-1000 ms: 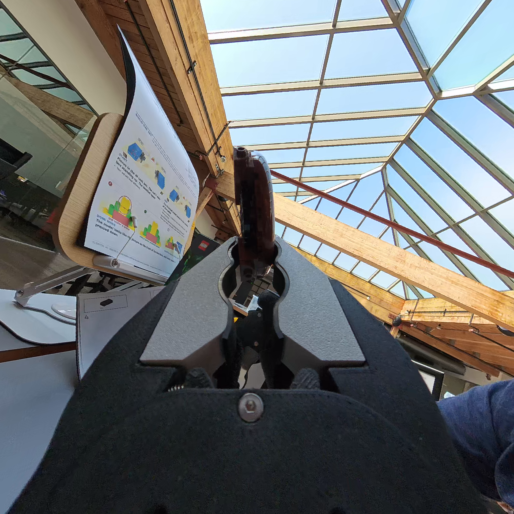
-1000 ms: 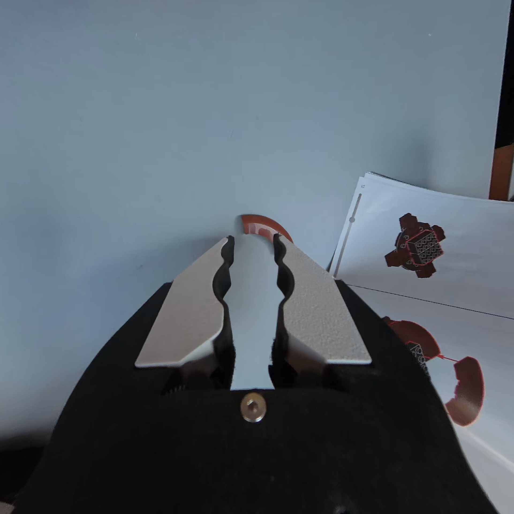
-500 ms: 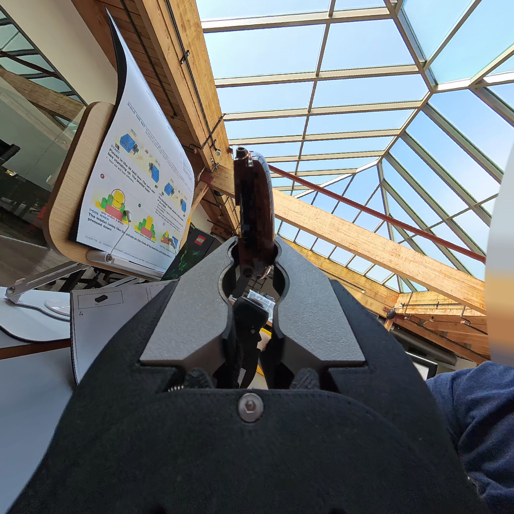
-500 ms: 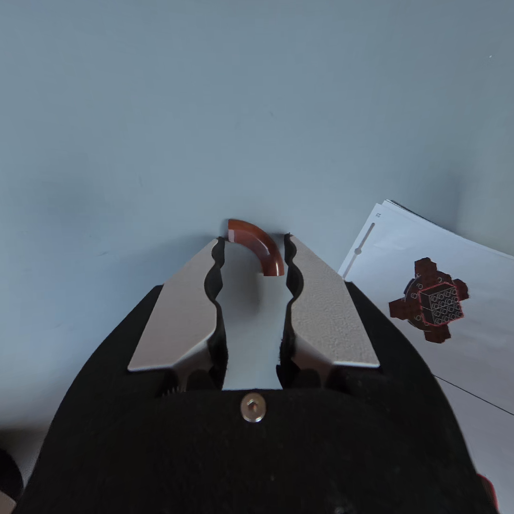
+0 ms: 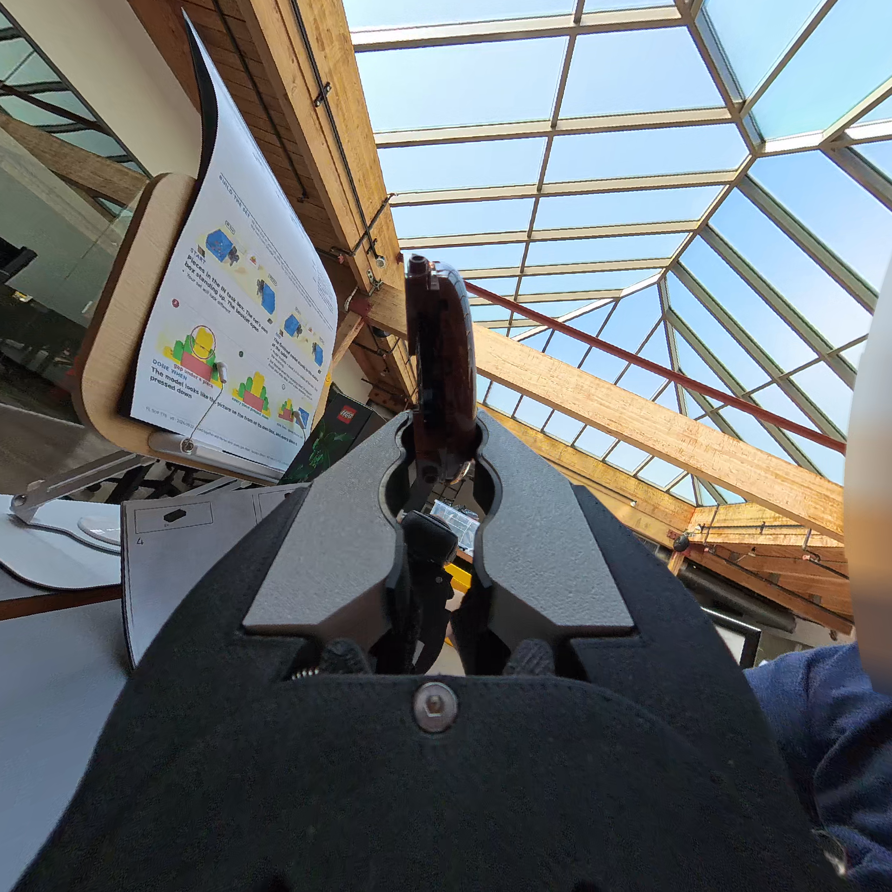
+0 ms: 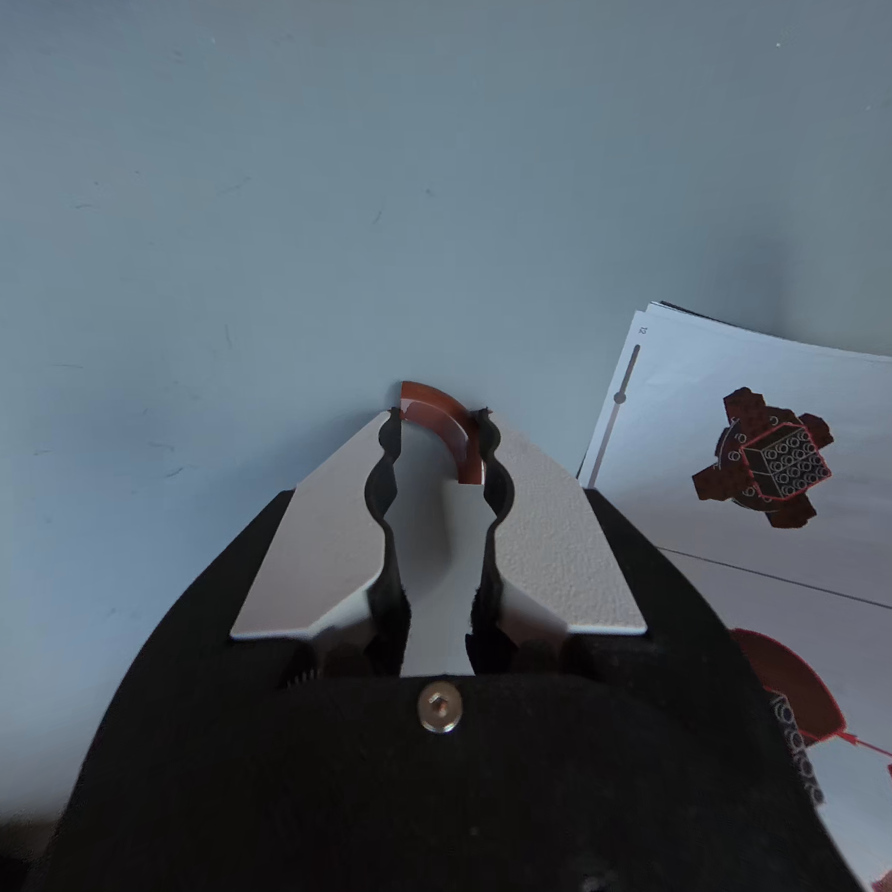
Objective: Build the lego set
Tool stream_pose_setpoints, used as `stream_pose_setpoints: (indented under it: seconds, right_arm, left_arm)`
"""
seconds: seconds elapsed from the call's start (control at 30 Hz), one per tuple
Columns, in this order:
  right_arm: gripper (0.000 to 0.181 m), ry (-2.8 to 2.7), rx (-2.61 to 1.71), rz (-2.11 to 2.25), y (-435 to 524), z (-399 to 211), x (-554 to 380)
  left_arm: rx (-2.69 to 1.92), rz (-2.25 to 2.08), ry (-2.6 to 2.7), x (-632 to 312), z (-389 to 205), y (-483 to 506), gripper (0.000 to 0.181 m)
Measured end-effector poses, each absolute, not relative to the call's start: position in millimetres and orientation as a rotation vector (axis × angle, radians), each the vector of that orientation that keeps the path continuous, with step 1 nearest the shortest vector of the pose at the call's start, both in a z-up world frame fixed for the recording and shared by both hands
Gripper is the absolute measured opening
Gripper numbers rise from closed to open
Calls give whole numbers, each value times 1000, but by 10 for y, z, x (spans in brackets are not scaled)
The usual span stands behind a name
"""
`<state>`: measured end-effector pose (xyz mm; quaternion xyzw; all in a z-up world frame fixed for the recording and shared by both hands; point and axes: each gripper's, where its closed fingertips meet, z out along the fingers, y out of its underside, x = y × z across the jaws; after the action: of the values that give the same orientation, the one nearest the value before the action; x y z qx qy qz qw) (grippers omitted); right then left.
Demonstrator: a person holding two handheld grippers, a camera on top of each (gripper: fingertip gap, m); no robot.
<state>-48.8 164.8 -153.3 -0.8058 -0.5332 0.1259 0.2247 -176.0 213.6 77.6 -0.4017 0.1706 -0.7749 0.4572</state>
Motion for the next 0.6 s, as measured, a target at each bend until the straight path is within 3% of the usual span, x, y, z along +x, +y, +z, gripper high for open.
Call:
stream_pose_setpoints:
  seconds: [0.37, 0.5, 0.6]
  right_arm:
    - [31, -866, -2560, 238, 1744, -1523, -298]
    - [45, -779, -2582, 231, 1690, -1478, -243]
    - [45, -846, -2511, 275, 1638, -1357, -163]
  left_arm:
    - [-1473, -1701, 623, -1346, 192, 2209, 18]
    - [-1614, -1778, 689, -1238, -1, 2143, 19]
    - [-1726, -1807, 769, -1199, -156, 2075, 18]
